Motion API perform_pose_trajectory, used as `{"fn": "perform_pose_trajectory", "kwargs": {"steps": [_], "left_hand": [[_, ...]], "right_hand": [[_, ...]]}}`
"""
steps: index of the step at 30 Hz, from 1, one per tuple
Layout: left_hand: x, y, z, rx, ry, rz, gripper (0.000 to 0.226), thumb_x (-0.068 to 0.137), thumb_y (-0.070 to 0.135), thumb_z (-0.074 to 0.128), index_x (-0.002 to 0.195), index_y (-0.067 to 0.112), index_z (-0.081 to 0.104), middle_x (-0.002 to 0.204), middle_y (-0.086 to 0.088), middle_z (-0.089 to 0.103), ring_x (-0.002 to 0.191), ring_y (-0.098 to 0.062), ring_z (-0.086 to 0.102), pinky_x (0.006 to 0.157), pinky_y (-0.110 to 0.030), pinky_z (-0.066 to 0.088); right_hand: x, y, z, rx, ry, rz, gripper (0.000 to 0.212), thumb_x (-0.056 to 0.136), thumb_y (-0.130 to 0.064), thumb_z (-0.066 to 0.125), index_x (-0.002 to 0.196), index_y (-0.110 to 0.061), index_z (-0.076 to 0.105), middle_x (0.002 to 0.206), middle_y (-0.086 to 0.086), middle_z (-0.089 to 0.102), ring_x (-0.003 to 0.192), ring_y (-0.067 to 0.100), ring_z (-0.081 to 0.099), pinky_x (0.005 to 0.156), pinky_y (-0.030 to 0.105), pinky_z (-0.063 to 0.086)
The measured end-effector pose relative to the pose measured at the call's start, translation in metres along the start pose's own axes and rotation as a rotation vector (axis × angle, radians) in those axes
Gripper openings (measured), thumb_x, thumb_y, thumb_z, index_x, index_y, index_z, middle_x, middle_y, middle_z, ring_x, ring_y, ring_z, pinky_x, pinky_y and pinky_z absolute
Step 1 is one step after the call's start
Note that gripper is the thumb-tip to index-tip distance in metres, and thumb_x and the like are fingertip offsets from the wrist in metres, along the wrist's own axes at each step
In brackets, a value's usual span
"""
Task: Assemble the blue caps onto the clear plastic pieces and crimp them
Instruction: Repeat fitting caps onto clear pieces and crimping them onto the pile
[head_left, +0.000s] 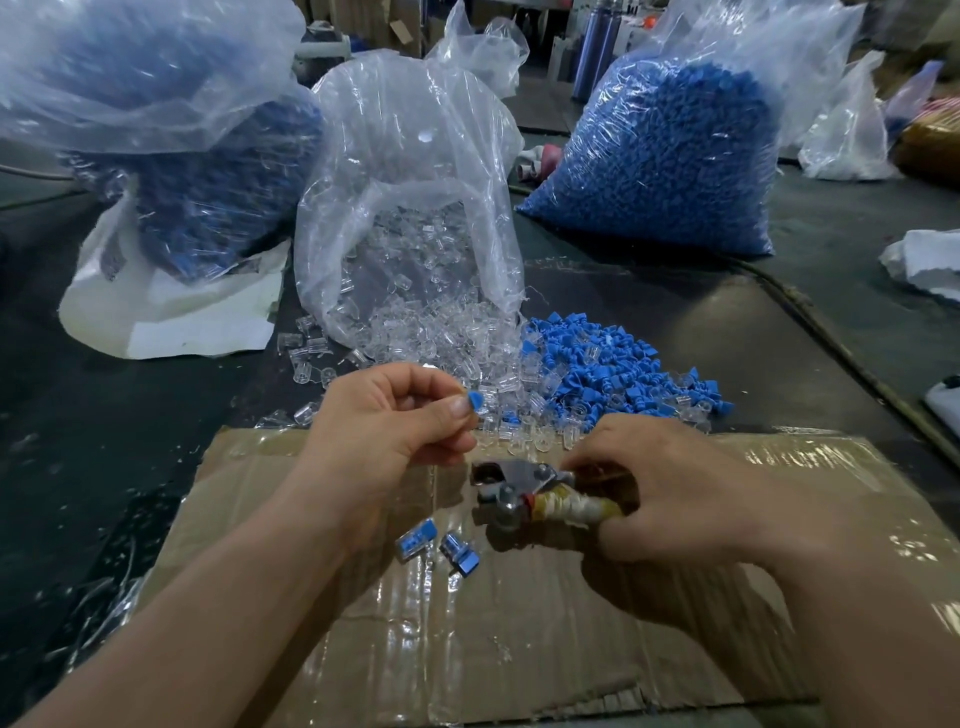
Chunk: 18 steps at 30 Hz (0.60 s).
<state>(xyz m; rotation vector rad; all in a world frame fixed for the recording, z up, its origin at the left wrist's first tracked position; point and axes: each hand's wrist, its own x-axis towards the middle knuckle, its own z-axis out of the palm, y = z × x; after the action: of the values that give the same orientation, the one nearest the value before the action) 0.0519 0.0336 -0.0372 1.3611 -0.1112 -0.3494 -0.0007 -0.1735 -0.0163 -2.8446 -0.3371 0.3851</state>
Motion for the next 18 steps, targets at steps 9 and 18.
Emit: {"fn": "perform_pose_trajectory", "kwargs": {"steps": [9, 18], "left_hand": [[0.001, -0.001, 0.001, -0.072, 0.024, 0.045, 0.013, 0.060, 0.007, 0.066, 0.072, 0.005, 0.064, 0.062, -0.010, 0.067, 0.052, -0.015, 0.064, 0.048, -0.021, 0.051], [-0.006, 0.005, 0.010, 0.044, 0.030, 0.245, 0.011, 0.059, 0.013, 0.064, 0.070, 0.010, 0.062, 0.060, -0.004, 0.067, 0.056, -0.015, 0.066, 0.055, -0.019, 0.053]], "right_hand": [[-0.001, 0.002, -0.001, -0.030, 0.238, -0.069, 0.012, 0.079, -0.028, 0.059, 0.083, -0.033, 0.049, 0.078, -0.018, 0.043, 0.074, -0.002, 0.042, 0.064, 0.015, 0.030], [-0.002, -0.007, 0.002, 0.111, 0.492, 0.091, 0.013, 0.066, -0.034, 0.041, 0.075, -0.036, 0.032, 0.066, -0.012, 0.042, 0.063, 0.001, 0.043, 0.052, 0.019, 0.023]]}}
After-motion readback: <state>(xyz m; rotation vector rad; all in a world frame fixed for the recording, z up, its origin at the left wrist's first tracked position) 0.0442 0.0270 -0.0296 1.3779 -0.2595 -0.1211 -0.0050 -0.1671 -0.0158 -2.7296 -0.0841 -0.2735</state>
